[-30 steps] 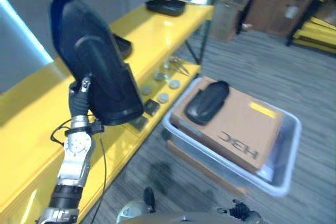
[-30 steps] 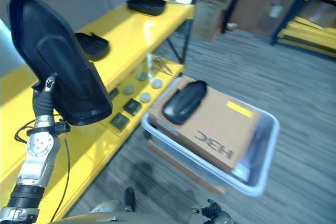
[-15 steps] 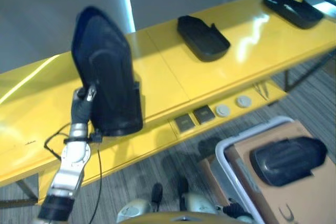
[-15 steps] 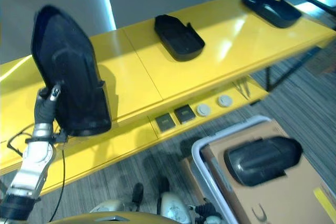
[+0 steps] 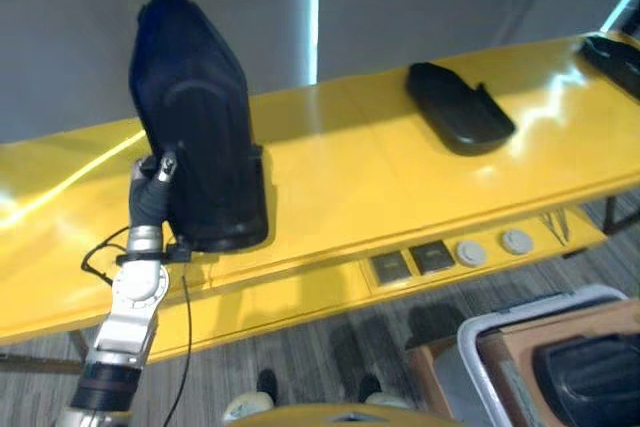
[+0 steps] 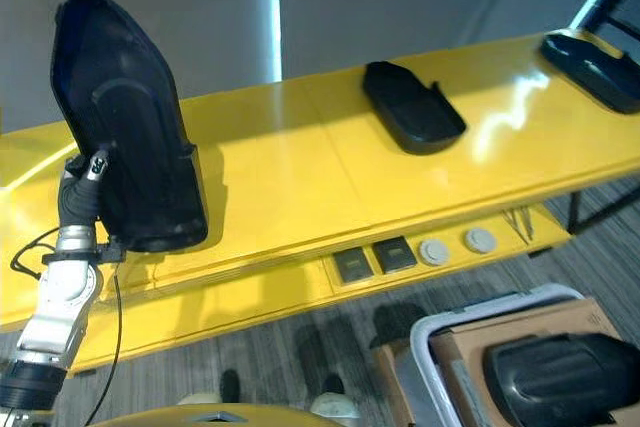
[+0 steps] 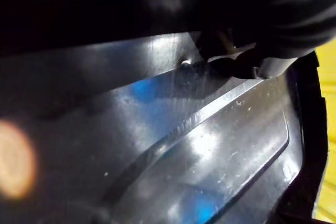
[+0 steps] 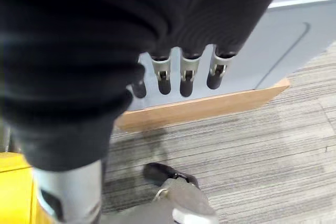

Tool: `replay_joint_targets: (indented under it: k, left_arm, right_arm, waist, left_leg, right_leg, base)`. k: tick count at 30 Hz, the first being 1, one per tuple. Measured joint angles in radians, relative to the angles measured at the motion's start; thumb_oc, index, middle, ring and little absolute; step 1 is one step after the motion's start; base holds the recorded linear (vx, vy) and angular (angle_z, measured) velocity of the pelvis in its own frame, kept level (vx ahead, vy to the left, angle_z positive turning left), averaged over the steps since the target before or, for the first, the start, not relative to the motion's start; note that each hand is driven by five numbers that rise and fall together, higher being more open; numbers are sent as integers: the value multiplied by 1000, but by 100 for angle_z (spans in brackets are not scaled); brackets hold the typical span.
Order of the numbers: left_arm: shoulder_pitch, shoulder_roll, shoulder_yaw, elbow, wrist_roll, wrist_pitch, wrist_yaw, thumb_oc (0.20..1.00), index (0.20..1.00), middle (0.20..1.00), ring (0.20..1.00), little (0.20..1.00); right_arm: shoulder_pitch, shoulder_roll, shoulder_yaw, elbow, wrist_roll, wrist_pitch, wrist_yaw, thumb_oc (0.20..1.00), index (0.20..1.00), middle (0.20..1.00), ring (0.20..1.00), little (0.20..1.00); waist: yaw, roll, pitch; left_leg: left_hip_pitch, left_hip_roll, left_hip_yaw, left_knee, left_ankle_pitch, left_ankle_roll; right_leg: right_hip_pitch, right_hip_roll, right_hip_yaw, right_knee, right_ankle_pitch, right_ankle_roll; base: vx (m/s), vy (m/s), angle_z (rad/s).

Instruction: Move parts from the plastic box to the shelf.

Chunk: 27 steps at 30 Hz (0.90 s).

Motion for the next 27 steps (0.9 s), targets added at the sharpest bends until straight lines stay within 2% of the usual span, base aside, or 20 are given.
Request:
replay_joint_targets:
  k: [2,6,11,12,14,16,19,20,27]
  left_arm:
    - [0,44,-1,19,1,25,3,200,200,200,200,200]
    - [-26,29,-47,79,-2,53,1,200,200,200,200,200]
    - [-95,-48,-148,249,-83,100,-3,200,200,200,200,200]
    - [-110,-62,-149,268,-108,127,-4,200,200,200,200,200]
    - [-151,-83,-165,293,-119,141,-3,200,200,200,200,200]
    - [-188,-92,-172,307,-120,139,2,200,200,200,200,200]
    - [-259,-101,-176,367,-128,143,27,200,200,200,200,200]
    - [-313,-101,-171,404,-128,151,54,200,200,200,200,200]
    - [-394,-100,-94,397,-106,160,141,200,200,200,200,200]
  right_arm:
    - [-25,31,6,-42,25,-1,-9,1000,1000,1000,1000,1000]
    - [-66,62,95,-117,12,-7,-8,1000,1000,1000,1000,1000]
    - [-66,62,142,-119,-19,-3,-9,1000,1000,1000,1000,1000]
    - [-80,63,143,-114,-20,-2,-9,1000,1000,1000,1000,1000]
    - [-84,63,144,-111,-19,-1,-9,1000,1000,1000,1000,1000]
    - [-91,60,146,-107,-20,5,-10,1000,1000,1000,1000,1000]
    - [-102,49,142,-98,-19,9,-11,1000,1000,1000,1000,1000]
    - [-123,37,142,-76,-19,9,-12,1000,1000,1000,1000,1000]
    - [-144,16,154,-71,-19,16,-40,1000,1000,1000,1000,1000]
  waist:
    - [1,-15,-12]
    - [-18,-12,-21]
    - [-73,-15,-54]
    - [-84,-12,-54]
    - [-116,-9,-54]
    - [-117,-4,-54]
    - [-119,4,-40]
    - [-120,12,-12]
    - [-112,19,71]
  left_leg:
    - [7,-35,16,-1,-9,27]
    - [2,-55,59,-1,-14,39]
    - [-38,-37,115,-6,-14,41]
    - [-52,-27,131,-6,-12,40]
    - [-69,-17,131,-6,-2,35]
    - [-94,-7,139,-5,1,33]
    - [-127,2,149,-1,12,29]
    - [-149,8,148,-1,21,27]
    - [-202,36,153,-1,41,14]
  right_leg:
    - [-1,-36,15,1,5,29]
    - [-30,-57,57,1,23,49]
    - [-107,-37,122,-5,39,47]
    - [-134,-33,132,-6,51,41]
    - [-151,-20,132,-6,57,35]
    - [-181,-13,142,-6,59,32]
    - [-222,2,155,-6,75,27]
    - [-242,4,155,-6,80,25]
    - [-301,34,162,-7,94,12]
  base:
    - [98,160,-9]
    - [51,77,-29]
    - [-23,7,-39]
    - [-93,-16,-40]
    - [-136,-35,-17]
    - [-96,-30,-11]
    - [-79,-39,-11]
    - [-72,-37,-7]
    - [-34,-25,-5]
